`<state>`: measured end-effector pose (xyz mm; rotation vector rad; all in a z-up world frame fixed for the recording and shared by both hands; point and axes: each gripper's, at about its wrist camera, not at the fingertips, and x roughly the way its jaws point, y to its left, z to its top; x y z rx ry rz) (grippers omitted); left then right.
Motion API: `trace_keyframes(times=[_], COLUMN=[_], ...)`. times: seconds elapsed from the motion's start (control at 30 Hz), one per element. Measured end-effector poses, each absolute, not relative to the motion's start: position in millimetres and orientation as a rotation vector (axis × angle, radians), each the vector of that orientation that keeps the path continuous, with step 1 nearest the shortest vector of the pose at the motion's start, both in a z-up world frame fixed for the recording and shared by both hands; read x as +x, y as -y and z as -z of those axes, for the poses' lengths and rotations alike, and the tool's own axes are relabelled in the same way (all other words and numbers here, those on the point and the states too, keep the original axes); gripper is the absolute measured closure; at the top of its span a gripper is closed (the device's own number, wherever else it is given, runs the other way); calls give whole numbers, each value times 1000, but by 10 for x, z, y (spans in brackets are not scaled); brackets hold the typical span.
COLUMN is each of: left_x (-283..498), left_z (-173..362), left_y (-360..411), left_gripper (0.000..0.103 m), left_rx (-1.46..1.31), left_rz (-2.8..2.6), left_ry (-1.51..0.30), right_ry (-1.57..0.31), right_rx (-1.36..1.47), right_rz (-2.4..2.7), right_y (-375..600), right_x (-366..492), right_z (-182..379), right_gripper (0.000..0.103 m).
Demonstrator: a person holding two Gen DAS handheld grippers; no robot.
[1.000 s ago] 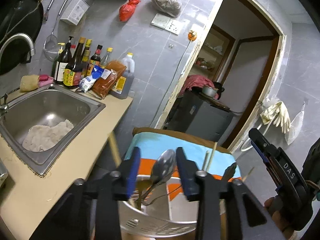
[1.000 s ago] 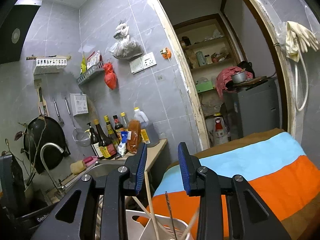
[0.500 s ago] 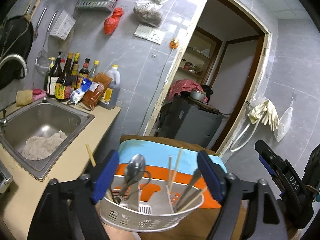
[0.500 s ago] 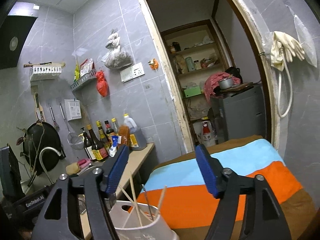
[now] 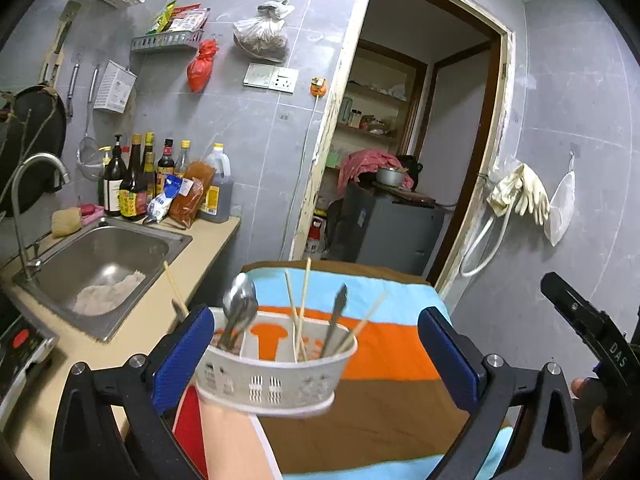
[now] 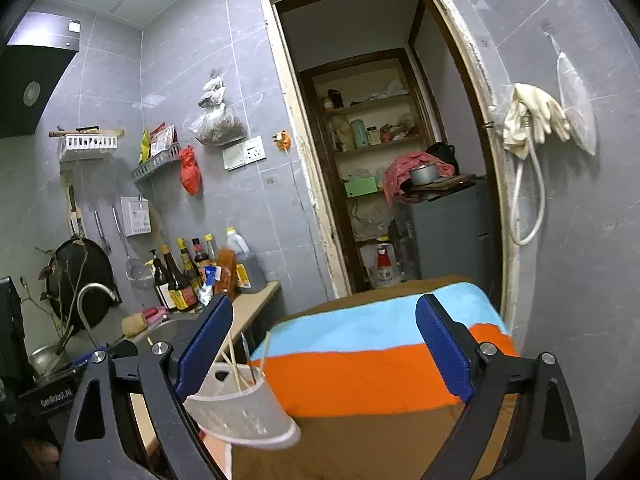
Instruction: Organize utensils
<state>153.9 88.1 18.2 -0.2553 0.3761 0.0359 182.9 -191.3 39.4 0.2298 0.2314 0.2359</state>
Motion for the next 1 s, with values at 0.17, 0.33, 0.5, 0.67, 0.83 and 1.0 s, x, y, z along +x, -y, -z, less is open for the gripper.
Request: trace_keyframes(times=[0.17, 0.33, 0.5, 0.67, 0.83, 1.0], left_x=[1239, 924, 671, 493, 389, 335], left_z=[-166, -95, -37, 15, 23, 25], left_y=[-709, -577, -525, -510, -507, -509], left_gripper=[1, 1, 1, 1, 1, 1], left_rx=[-237, -235, -226, -222, -223, -227], left_rz=[-46, -62, -77, -87, -95, -103], left_ry=[-397, -411, -416, -421, -420, -416], right_ry=[-268, -304, -323, -330, -343, -345], right_rx=[216, 195, 177, 171, 169, 165], right_rz=[-221, -222, -222, -224, -235, -243], right_y=[2149, 2272, 2367, 2420, 2416, 2398], right_x=[1496, 1248, 991, 820, 725, 693], right_z=[-351, -287, -226, -191, -152, -158], right_gripper=[5, 1, 1, 1, 1, 1])
